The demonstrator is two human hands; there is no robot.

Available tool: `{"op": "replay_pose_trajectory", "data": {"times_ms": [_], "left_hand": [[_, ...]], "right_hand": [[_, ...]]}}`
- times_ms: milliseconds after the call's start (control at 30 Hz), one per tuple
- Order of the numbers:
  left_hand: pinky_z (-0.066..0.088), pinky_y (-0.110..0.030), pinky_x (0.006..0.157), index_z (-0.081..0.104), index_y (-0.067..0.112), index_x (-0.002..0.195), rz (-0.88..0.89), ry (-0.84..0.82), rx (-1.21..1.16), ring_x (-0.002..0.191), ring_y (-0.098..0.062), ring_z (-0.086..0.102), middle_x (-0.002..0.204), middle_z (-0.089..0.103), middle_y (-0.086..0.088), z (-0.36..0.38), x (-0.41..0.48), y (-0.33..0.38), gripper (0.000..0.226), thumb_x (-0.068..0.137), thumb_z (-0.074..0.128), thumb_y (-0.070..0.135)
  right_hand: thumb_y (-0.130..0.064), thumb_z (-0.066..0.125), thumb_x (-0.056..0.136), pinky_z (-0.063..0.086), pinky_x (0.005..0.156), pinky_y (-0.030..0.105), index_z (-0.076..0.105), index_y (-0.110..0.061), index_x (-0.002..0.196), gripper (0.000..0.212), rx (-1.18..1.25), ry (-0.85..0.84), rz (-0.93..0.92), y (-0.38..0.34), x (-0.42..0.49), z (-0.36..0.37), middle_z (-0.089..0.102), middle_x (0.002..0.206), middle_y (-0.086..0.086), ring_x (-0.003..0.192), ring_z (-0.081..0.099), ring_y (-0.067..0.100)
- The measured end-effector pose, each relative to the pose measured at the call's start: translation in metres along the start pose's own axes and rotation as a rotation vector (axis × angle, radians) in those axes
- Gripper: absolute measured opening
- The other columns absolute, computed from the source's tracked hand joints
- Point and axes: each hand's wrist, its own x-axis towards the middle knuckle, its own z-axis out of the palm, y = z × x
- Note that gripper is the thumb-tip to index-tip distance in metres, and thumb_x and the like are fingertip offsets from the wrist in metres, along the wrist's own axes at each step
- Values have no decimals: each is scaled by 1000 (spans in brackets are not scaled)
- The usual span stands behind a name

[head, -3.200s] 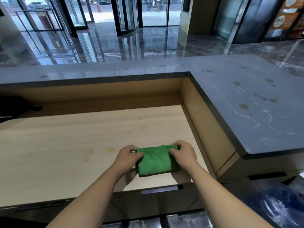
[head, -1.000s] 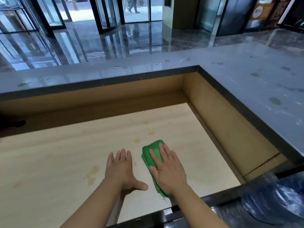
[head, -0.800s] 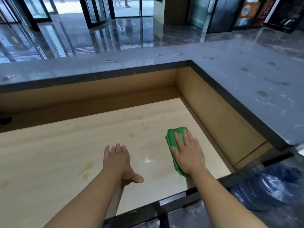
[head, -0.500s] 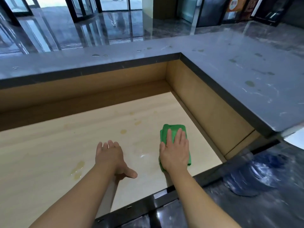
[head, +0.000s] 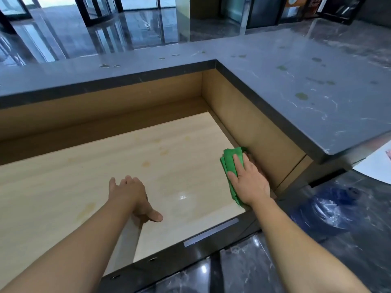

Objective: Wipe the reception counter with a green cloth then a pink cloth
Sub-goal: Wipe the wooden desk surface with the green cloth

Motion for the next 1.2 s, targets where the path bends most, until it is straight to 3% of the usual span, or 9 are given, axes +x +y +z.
{"op": "replay_pose_trajectory", "data": {"times_ms": [100, 233, 433, 600, 867, 1067, 1200], "left_hand": [[1, -50, 117, 27, 9, 144, 3, 15, -21, 142, -23, 26, 149, 32, -7, 2, 0, -2, 141, 35, 65, 90], [0, -48, 118, 22, 6, 146, 8, 8, -5, 143, -23, 23, 151, 29, -8, 1, 1, -2, 147, 33, 64, 91], [-3, -50, 117, 14, 4, 150, -14, -13, 1, 146, -24, 17, 157, 21, -11, -1, -2, 1, 152, 36, 66, 89], [-3, -51, 117, 19, 4, 148, -15, -9, 8, 145, -23, 20, 153, 27, -9, -3, -2, 1, 147, 37, 66, 88], [-3, -52, 116, 22, 6, 147, 21, 12, 1, 144, -23, 21, 151, 29, -7, 0, 0, -4, 141, 41, 65, 88], [-7, -50, 116, 26, 9, 145, 52, 48, -43, 144, -21, 22, 152, 30, -6, 2, 1, -11, 134, 43, 69, 85], [-8, -51, 115, 23, 9, 147, 46, 51, -38, 146, -21, 19, 155, 25, -7, 2, -3, -10, 134, 46, 69, 83]], "right_hand": [[-47, 19, 104, 27, 112, 38, -1, -19, 157, 64, 16, 51, 48, -2, 1, 5, 2, 164, 10, 146, 19, 26], [-48, 8, 102, 6, 121, 44, -11, -17, 155, 64, -42, 84, 168, -57, -7, 19, -12, 160, 21, 150, -8, 33], [-48, 10, 103, -8, 121, 43, -16, -24, 153, 61, -57, -20, -223, -146, -7, 33, -23, 158, 15, 147, -23, 28], [-50, 15, 103, -8, 120, 37, -8, -29, 155, 61, -57, -80, -404, -120, 12, 22, -20, 161, 8, 148, -20, 20], [-46, 16, 104, 11, 119, 39, 0, -16, 157, 63, -51, 60, 16, -23, 40, 5, -1, 163, 17, 150, 2, 28], [-45, 9, 103, 1, 122, 41, -13, -18, 154, 62, -4, 55, 225, -66, -14, 25, -14, 161, 18, 150, -10, 29], [-46, -2, 99, -4, 121, 46, -25, -15, 148, 62, 13, 36, 212, -124, -48, 32, -25, 155, 22, 147, -20, 34]]}}
